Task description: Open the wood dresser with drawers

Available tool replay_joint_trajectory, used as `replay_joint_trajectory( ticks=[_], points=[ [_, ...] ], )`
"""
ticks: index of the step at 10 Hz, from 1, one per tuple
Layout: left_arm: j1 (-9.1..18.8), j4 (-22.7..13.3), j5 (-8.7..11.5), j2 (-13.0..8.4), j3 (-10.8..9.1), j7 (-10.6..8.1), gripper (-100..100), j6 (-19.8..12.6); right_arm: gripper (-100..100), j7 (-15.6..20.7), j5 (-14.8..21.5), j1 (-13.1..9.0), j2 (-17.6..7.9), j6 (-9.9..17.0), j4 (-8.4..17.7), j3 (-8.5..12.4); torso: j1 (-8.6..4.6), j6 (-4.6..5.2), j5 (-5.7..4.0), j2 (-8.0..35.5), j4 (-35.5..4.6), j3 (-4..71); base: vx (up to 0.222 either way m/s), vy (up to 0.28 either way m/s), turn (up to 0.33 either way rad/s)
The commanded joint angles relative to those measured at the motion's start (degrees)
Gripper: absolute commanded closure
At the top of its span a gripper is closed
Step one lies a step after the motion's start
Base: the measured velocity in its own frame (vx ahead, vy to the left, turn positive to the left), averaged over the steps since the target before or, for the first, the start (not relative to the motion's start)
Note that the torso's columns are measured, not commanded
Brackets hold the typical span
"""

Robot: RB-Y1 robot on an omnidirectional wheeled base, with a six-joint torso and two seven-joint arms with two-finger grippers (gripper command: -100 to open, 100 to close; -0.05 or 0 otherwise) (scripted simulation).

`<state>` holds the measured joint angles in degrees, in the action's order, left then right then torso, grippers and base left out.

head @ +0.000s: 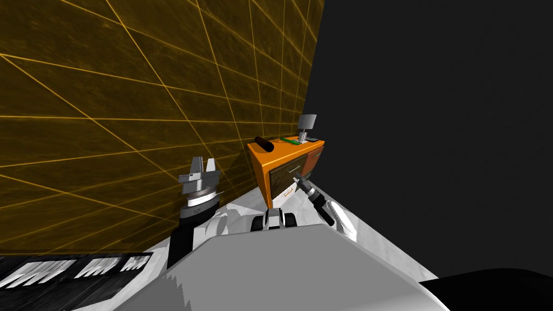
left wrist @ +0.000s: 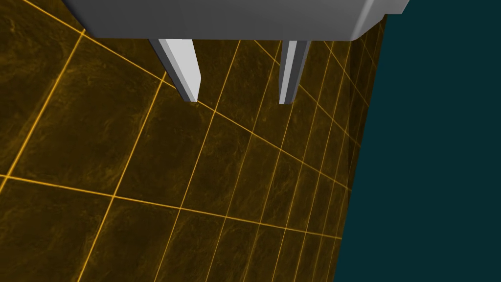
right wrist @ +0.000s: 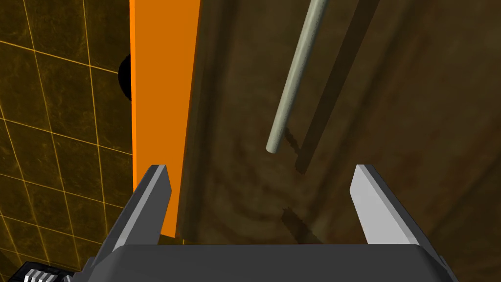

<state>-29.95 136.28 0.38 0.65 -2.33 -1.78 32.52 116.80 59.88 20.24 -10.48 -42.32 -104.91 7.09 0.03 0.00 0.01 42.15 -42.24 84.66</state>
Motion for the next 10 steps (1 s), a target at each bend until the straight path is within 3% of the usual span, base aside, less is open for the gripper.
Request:
replay_joint_trajectory(
  ticks=[1, 3, 4, 5, 10],
  points=[
    [0.0, 0.0, 0.0, 0.0, 0.0, 0.0, 0, 0.0, -100, 0.4, 0.5, 0.1, 0.0, 0.2, 0.1, -0.1, -0.09, 0.0, -0.03, 0.1, 0.0, -0.1, 0.062, 0.064, 0.004],
    [0.0, 0.0, 0.0, 0.0, -0.01, 0.0, 0, 0.0, -100, -2.1, 0.9, -0.5, -2.0, 1.9, -1.3, 0.4, -0.16, 0.0, -0.06, 0.3, -0.1, -0.2, 0.067, 0.089, 0.042],
    [0.0, 0.0, 0.0, 0.0, 0.0, 0.0, 0, 0.0, -100, -1.5, 0.8, -0.3, -1.6, 1.5, -1.2, 0.3, -0.01, 0.01, 0.0, 0.2, -0.1, -0.1, 0.033, 0.04, 0.003],
    [0.0, 0.0, 0.0, 0.0, -0.01, 0.0, 0, 0.0, 100, -0.1, 0.6, 0.0, -0.4, 0.6, -0.2, 0.0, -0.13, 0.02, -0.03, 0.2, -0.1, -0.1, -0.046, -0.04, -0.045],
    [0.0, 0.0, 0.0, 0.0, -0.02, 0.0, 0, 0.0, 100, -2.9, 0.3, 0.4, -2.9, 0.7, -2.7, 0.8, -0.2, 0.16, 0.1, 0.7, -0.5, -0.4, -0.129, -0.056, -0.029]
  ],
)
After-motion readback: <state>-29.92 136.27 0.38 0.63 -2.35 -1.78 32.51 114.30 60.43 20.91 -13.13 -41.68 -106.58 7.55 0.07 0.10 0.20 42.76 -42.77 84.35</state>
